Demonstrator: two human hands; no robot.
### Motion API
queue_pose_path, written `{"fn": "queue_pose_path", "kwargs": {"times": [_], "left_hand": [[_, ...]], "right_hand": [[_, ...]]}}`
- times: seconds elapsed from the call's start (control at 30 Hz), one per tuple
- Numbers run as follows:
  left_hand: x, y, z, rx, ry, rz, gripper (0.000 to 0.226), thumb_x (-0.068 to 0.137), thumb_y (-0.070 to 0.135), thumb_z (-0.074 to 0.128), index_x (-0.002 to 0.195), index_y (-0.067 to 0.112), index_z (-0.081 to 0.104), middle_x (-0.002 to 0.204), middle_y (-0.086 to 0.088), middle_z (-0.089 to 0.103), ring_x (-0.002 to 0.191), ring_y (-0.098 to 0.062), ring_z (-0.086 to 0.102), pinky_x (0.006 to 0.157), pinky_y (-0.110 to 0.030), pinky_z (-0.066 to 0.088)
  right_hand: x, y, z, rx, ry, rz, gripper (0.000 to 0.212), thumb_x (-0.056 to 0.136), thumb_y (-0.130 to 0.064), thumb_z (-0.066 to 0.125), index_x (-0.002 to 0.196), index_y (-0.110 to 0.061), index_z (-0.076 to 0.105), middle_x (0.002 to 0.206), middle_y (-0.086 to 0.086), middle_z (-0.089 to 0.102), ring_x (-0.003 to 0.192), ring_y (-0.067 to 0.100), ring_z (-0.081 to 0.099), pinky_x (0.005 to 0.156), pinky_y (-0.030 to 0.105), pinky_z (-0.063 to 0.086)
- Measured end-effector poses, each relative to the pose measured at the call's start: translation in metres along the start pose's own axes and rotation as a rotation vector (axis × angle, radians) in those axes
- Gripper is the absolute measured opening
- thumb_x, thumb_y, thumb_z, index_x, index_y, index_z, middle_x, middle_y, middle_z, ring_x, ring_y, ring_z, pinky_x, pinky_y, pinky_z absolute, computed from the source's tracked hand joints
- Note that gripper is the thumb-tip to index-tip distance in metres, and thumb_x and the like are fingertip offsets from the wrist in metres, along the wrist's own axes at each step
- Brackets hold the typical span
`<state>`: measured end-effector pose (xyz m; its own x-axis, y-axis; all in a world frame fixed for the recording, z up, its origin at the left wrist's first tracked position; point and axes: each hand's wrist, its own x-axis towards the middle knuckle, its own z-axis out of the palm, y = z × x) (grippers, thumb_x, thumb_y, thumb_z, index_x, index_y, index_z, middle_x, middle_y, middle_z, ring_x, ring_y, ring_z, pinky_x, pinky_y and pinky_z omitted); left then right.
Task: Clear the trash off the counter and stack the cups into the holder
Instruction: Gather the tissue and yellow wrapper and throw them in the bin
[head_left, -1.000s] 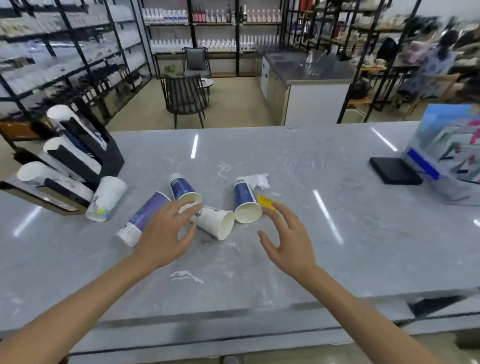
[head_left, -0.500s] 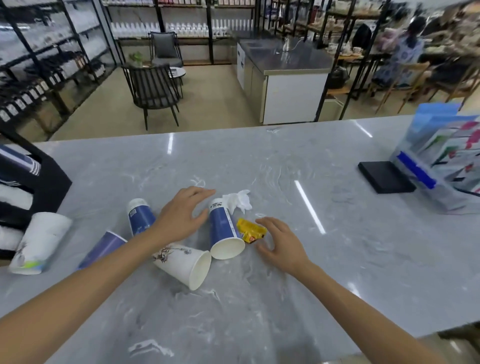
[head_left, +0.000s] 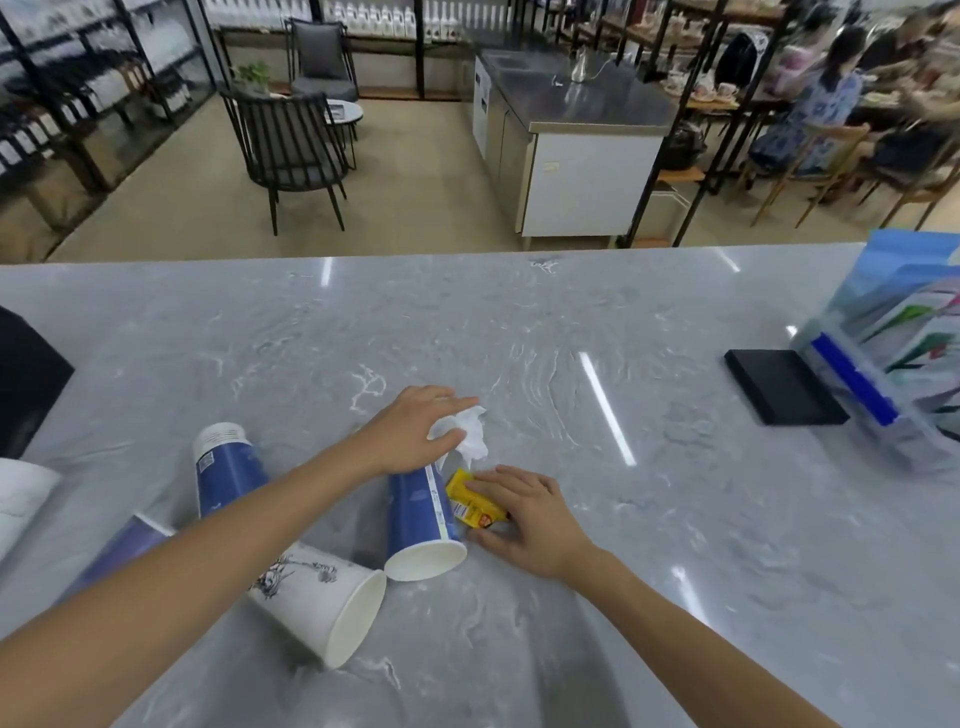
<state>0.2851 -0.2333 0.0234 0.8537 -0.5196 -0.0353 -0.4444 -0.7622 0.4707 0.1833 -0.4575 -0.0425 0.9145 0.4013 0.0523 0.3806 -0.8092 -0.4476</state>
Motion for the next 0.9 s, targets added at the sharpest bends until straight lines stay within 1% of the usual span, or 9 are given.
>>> {"fn": "queue_pose_path", "kwargs": {"times": [0.1,0.23,0.43,0.53,0.6,0.7,0.73,0.83,0.9], "left_hand": [[0.017,-0.008,0.006,-0.007,-0.06,-0.033,0.052,0.097,0.047,0.055,0.147,0.049,0.04,0.157,-0.003,0.038,0.145,-0.025,0.028,0.118,-0.038,0.023],[0.034,-0.022,0.012,-0.036,-0.149,-0.069,0.055,0.091,0.054,0.059,0.141,0.06,0.038,0.157,-0.004,0.036,0.147,-0.023,0.024,0.118,-0.04,0.023],[0.051,-0.038,0.02,-0.032,-0.218,-0.139,0.057,0.083,0.053,0.072,0.137,0.048,0.053,0.148,-0.001,0.044,0.141,-0.021,0.034,0.117,-0.037,0.031],[0.056,-0.042,0.021,-0.093,-0.168,-0.116,0.053,0.082,0.045,0.076,0.132,0.042,0.06,0.131,0.007,0.055,0.129,-0.017,0.046,0.109,-0.031,0.037],[0.059,-0.041,0.021,-0.11,-0.145,-0.093,0.05,0.081,0.038,0.078,0.129,0.035,0.065,0.123,0.007,0.062,0.122,-0.015,0.051,0.102,-0.027,0.037],[0.065,-0.039,0.018,-0.086,-0.138,-0.093,0.041,0.08,0.03,0.078,0.121,0.027,0.071,0.118,0.0,0.069,0.114,-0.016,0.056,0.1,-0.032,0.043],[0.066,-0.039,0.017,-0.085,-0.133,-0.101,0.037,0.08,0.029,0.078,0.117,0.026,0.073,0.113,0.0,0.071,0.11,-0.016,0.058,0.096,-0.032,0.044],[0.066,-0.04,0.015,-0.164,-0.094,-0.159,0.023,0.077,0.024,0.078,0.1,0.026,0.076,0.096,0.005,0.072,0.091,-0.014,0.065,0.074,-0.022,0.046],[0.065,-0.04,0.014,-0.243,-0.064,-0.216,0.022,0.075,0.024,0.079,0.096,0.03,0.075,0.093,0.01,0.072,0.086,-0.007,0.067,0.071,-0.018,0.047]], "right_hand": [[0.008,0.011,-0.001,-0.018,0.022,-0.002,0.055,0.093,-0.058,0.058,0.144,-0.037,0.055,0.153,-0.02,0.049,0.146,0.01,0.041,0.112,0.034,0.027],[0.017,0.023,-0.005,0.027,0.076,0.002,0.049,0.095,-0.052,0.052,0.141,-0.034,0.058,0.148,-0.014,0.055,0.137,0.011,0.05,0.107,0.035,0.037],[0.028,0.034,-0.006,0.047,0.187,-0.031,0.041,0.096,-0.026,0.058,0.137,-0.027,0.062,0.137,-0.009,0.064,0.122,0.018,0.061,0.097,0.039,0.048],[0.034,0.036,-0.006,0.069,0.238,-0.022,0.038,0.096,-0.023,0.059,0.134,-0.023,0.065,0.132,-0.007,0.068,0.116,0.019,0.064,0.095,0.039,0.05],[0.036,0.037,-0.006,0.082,0.26,-0.01,0.034,0.096,-0.021,0.062,0.13,-0.02,0.067,0.127,-0.006,0.07,0.114,0.02,0.065,0.094,0.038,0.052],[0.039,0.038,-0.006,0.101,0.295,0.039,0.026,0.095,-0.017,0.066,0.121,-0.017,0.071,0.117,-0.005,0.073,0.104,0.02,0.068,0.085,0.037,0.057],[0.04,0.037,-0.007,0.12,0.305,0.068,0.023,0.095,-0.017,0.066,0.117,-0.017,0.072,0.112,-0.004,0.073,0.1,0.02,0.069,0.081,0.036,0.058],[0.041,0.036,-0.012,0.197,0.328,0.14,0.017,0.099,-0.017,0.063,0.113,-0.018,0.071,0.104,-0.004,0.072,0.09,0.018,0.068,0.075,0.036,0.057],[0.04,0.034,-0.015,0.243,0.357,0.172,0.017,0.1,-0.015,0.062,0.114,-0.017,0.071,0.102,-0.003,0.072,0.085,0.017,0.067,0.073,0.036,0.056]]}}
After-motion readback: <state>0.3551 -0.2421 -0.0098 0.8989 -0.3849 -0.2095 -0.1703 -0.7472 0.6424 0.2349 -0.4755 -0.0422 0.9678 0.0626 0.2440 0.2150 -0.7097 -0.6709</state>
